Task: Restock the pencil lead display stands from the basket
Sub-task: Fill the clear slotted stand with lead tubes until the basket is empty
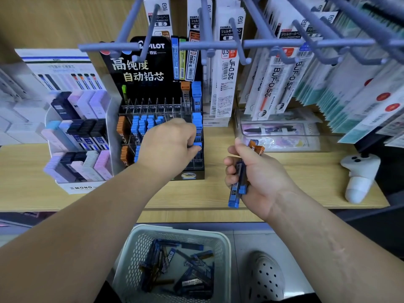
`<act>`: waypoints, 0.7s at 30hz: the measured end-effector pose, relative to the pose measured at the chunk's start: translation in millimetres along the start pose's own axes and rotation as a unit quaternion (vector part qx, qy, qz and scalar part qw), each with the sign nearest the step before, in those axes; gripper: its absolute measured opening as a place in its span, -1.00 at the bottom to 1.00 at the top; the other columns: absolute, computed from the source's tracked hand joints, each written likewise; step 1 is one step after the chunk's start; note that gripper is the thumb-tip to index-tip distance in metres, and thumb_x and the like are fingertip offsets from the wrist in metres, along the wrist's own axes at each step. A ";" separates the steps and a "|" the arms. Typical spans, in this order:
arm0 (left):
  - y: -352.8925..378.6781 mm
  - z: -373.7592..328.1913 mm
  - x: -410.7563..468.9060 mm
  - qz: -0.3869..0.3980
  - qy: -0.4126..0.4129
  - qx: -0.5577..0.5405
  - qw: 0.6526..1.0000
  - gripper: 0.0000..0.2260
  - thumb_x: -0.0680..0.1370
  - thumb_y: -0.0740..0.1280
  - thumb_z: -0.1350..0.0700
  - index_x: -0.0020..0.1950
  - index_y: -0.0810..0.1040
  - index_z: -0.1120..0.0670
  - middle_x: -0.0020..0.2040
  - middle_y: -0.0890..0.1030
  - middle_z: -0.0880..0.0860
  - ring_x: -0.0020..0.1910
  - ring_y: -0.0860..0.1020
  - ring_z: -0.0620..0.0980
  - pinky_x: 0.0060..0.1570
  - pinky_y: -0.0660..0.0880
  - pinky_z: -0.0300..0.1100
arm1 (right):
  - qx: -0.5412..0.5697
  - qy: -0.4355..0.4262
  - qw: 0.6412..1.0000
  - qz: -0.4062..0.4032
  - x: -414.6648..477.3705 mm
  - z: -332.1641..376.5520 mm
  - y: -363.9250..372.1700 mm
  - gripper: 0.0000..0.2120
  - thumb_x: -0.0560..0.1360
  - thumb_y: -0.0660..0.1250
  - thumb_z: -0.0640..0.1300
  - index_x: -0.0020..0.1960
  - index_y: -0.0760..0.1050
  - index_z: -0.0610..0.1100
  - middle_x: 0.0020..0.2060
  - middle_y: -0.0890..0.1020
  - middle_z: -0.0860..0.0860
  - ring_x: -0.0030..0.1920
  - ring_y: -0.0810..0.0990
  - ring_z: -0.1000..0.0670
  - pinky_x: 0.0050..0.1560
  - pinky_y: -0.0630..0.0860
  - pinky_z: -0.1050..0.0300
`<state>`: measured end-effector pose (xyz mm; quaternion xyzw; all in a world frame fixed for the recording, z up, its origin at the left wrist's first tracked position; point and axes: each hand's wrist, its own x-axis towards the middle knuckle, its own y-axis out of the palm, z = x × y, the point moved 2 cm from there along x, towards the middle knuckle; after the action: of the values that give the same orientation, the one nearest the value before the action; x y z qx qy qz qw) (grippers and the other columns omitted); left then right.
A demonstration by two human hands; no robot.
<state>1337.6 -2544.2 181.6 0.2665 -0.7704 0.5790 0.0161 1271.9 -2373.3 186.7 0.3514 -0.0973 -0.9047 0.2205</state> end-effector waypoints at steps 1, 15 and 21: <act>-0.6 -0.8 -0.3 0.007 -0.002 0.001 1.000 -0.63 0.42 0.56 0.05 -0.32 0.35 0.02 -0.26 0.43 -0.06 -0.31 0.47 0.06 -0.30 0.30 -0.17 | 0.011 0.004 1.000 0.007 0.0 0.2 0.3 -0.78 0.59 0.39 -0.01 -0.03 0.56 -0.18 -0.37 0.59 -0.05 -0.38 0.45 0.04 -0.39 0.36 0.21; -22.6 -35.0 -34.0 0.278 -0.187 -0.398 0.854 -0.85 0.54 0.43 0.01 -0.10 0.65 0.07 -0.19 0.71 0.02 -0.40 0.52 -0.04 -0.43 0.37 -0.24 | 0.176 -0.032 0.983 0.036 7.8 9.1 16.0 -0.81 0.58 0.39 -0.02 -0.08 0.52 -0.13 -0.35 0.50 -0.03 -0.40 0.44 0.04 -0.38 0.45 0.20; -23.5 -38.6 -44.6 0.263 -0.245 -0.468 0.807 -0.88 0.47 0.49 0.24 -0.01 0.65 0.18 -0.22 0.70 0.14 -0.43 0.52 -0.02 -0.49 0.36 -0.21 | 0.143 -0.045 0.988 0.027 2.9 4.9 26.2 -0.81 0.59 0.38 -0.01 -0.06 0.53 -0.13 -0.36 0.58 -0.03 -0.39 0.51 0.03 -0.26 0.53 0.15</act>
<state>1374.9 -2496.4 200.2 0.1464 -0.9670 0.0462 -0.2033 1275.3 -2397.8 197.3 0.3358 -0.2445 -0.8900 0.1878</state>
